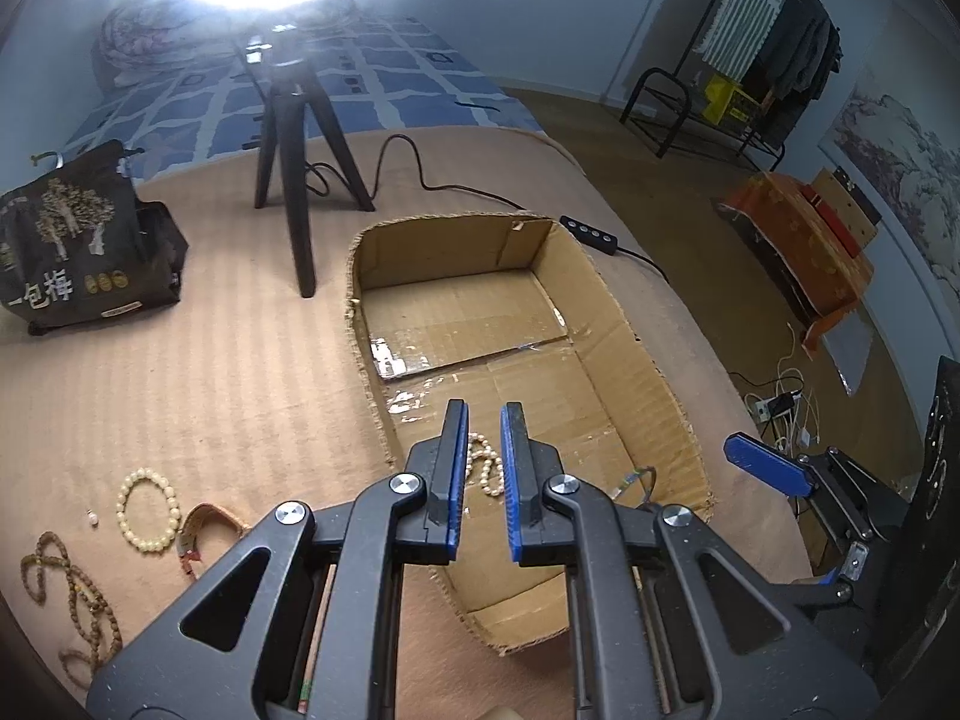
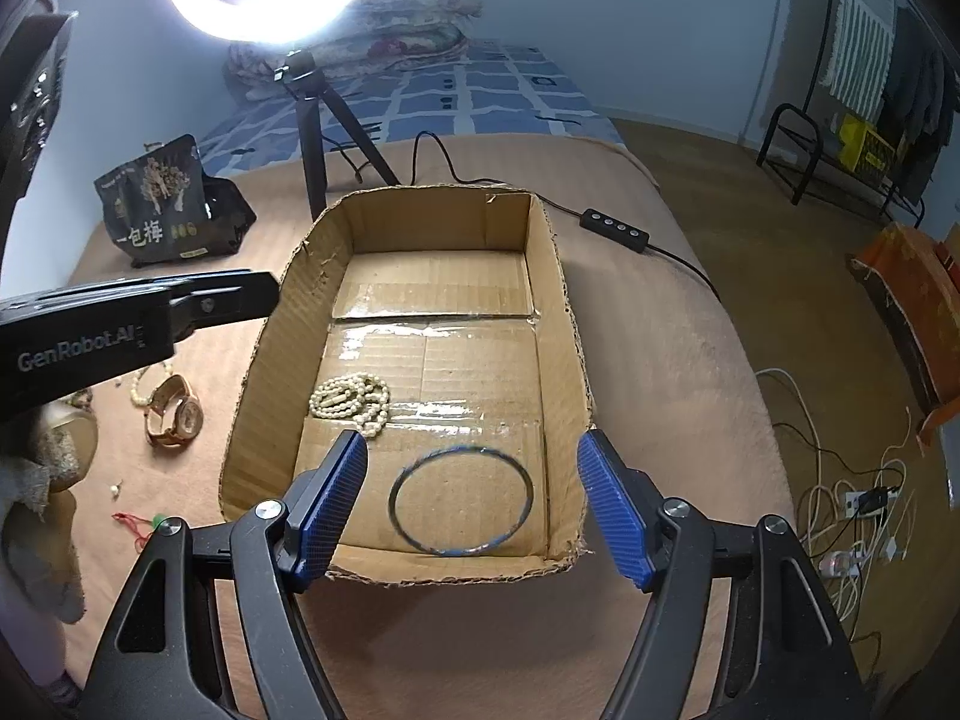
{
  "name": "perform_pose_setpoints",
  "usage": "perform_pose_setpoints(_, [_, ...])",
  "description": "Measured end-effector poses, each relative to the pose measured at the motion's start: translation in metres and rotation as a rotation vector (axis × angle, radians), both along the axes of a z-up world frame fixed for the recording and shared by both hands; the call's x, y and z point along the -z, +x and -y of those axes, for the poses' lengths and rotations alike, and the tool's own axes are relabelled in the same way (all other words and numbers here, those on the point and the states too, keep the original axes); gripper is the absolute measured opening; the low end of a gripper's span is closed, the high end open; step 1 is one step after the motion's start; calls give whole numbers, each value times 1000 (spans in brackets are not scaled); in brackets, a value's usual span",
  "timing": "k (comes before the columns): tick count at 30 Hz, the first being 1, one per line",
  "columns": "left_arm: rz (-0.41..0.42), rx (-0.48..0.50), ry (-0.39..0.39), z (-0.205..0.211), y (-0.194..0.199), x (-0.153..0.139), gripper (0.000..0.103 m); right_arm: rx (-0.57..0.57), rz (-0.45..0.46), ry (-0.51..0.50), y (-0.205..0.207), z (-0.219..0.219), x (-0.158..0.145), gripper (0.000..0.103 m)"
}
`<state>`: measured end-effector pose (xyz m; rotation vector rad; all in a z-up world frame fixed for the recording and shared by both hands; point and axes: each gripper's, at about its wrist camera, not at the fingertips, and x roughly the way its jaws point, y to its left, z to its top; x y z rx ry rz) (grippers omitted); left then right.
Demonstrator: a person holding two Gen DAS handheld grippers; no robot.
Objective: Organize jewelry
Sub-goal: 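Carry pearl necklace and blue bangle into the cardboard box and release both, then move both tools back toward the wooden bead mala and leather watch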
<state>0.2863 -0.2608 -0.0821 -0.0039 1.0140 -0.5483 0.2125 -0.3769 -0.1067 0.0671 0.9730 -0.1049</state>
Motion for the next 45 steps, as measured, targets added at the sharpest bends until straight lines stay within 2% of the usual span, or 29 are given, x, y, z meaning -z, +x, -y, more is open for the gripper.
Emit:
perform_pose_setpoints(10, [60, -41, -7, -41, -19, -36, 9, 4, 57, 10, -13, -14, -25, 72])
perform_pose_setpoints(23, [152, -136, -8, -143, -51, -96, 9, -55, 129, -11, -36, -59, -66, 72])
perform_pose_setpoints(29, [191, -171, -14, -180, -82, -132, 9, -68, 132, 39, -55, -79, -78, 72])
perform_pose_setpoints(37, [247, -199, -2, -217, -129, -169, 9, -121, 210, 43, -88, -109, -116, 72])
perform_pose_setpoints(41, [278, -216, 11, -238, -140, -177, 9, -161, 222, 48, -94, -126, -124, 72])
perform_pose_setpoints(45, [269, -236, 20, -261, -139, -171, 9, -201, 219, 30, -92, -143, -124, 72])
